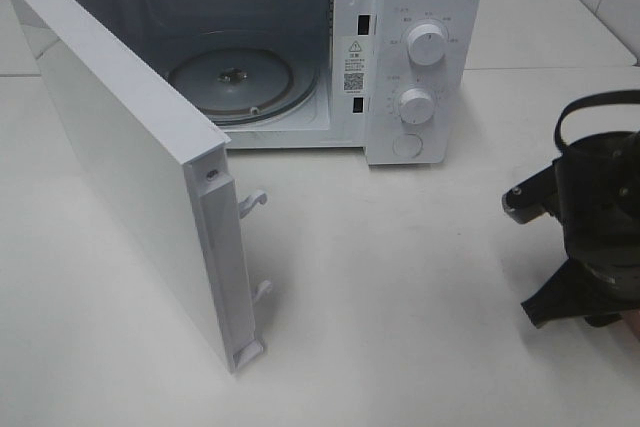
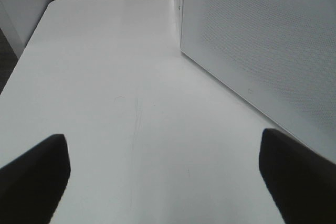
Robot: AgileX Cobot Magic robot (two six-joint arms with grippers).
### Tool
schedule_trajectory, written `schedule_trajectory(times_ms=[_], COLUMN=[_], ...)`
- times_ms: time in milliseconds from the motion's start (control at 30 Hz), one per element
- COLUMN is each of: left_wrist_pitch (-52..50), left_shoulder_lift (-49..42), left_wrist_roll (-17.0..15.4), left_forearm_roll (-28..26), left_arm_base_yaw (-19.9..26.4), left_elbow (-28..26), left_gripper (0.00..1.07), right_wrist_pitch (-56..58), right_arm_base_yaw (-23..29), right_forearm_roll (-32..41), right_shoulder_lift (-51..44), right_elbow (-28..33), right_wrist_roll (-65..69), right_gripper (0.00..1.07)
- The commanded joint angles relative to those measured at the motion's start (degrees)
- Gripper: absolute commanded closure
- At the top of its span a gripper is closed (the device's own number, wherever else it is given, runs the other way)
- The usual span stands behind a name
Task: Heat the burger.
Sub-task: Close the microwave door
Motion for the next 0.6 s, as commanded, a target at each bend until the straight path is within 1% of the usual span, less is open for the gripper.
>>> schedule_trajectory(times_ms=[33,67,100,133,167,200,233,267,300,333,367,400,433,467,500,533,567,600], left_wrist_pitch=[-0.2,-0.2,-0.2,-0.2,-0.2,-0.2,-0.2,-0.2,-0.2,-0.2,-0.2,-0.2,-0.2,-0.2,-0.2,-0.2,-0.2,-0.2], left_shoulder_lift=[-1.0,-1.0,-1.0,-1.0,-1.0,-1.0,-1.0,-1.0,-1.0,-1.0,-1.0,-1.0,-1.0,-1.0,-1.0,-1.0,-1.0,-1.0], left_wrist_roll=[0.2,0.2,0.2,0.2,0.2,0.2,0.2,0.2,0.2,0.2,0.2,0.2,0.2,0.2,0.2,0.2,0.2,0.2], left_forearm_roll=[-0.2,-0.2,-0.2,-0.2,-0.2,-0.2,-0.2,-0.2,-0.2,-0.2,-0.2,-0.2,-0.2,-0.2,-0.2,-0.2,-0.2,-0.2], left_arm_base_yaw=[0.1,0.1,0.1,0.1,0.1,0.1,0.1,0.1,0.1,0.1,0.1,0.1,0.1,0.1,0.1,0.1,0.1,0.1], left_elbow=[0.0,0.0,0.0,0.0,0.0,0.0,0.0,0.0,0.0,0.0,0.0,0.0,0.0,0.0,0.0,0.0,0.0,0.0], left_gripper=[0.17,0.17,0.17,0.17,0.17,0.17,0.17,0.17,0.17,0.17,0.17,0.17,0.17,0.17,0.17,0.17,0.17,0.17], right_wrist_pitch=[1.1,1.1,1.0,1.0,1.0,0.6,0.6,-0.5,-0.5,-1.1,-1.7,-1.7,-1.7,-1.7,-1.7,-1.2,-1.2,-0.1], right_arm_base_yaw=[-0.2,-0.2,-0.2,-0.2,-0.2,-0.2,-0.2,-0.2,-0.2,-0.2,-0.2,-0.2,-0.2,-0.2,-0.2,-0.2,-0.2,-0.2], right_forearm_roll=[5.0,5.0,7.2,7.2,8.7,12.4,12.4,16.2,16.2,18.5,22.6,22.6,26.9,28.9,28.9,32.0,32.0,34.3], right_shoulder_lift=[-5.3,-5.3,-7.5,-7.5,-8.7,-10.8,-10.8,-13.0,-13.0,-14.2,-16.1,-16.1,-18.0,-19.1,-19.1,-21.3,-21.3,-23.3], right_elbow=[-2.5,-2.5,-3.4,-3.4,-3.8,-4.7,-4.7,-5.3,-5.3,-5.7,-6.1,-6.1,-6.4,-6.4,-6.4,-6.5,-6.5,-6.6], right_wrist_roll=[-7.3,-7.3,-10.9,-10.9,-13.2,-17.8,-17.8,-23.1,-23.1,-26.3,-33.3,-33.3,-39.0,-41.8,-41.8,-46.0,-46.0,-48.9], right_gripper=[0.58,0.58,0.58,0.58,0.57,0.56,0.56,0.53,0.53,0.51,0.46,0.46,0.41,0.38,0.38,0.33,0.33,0.3])
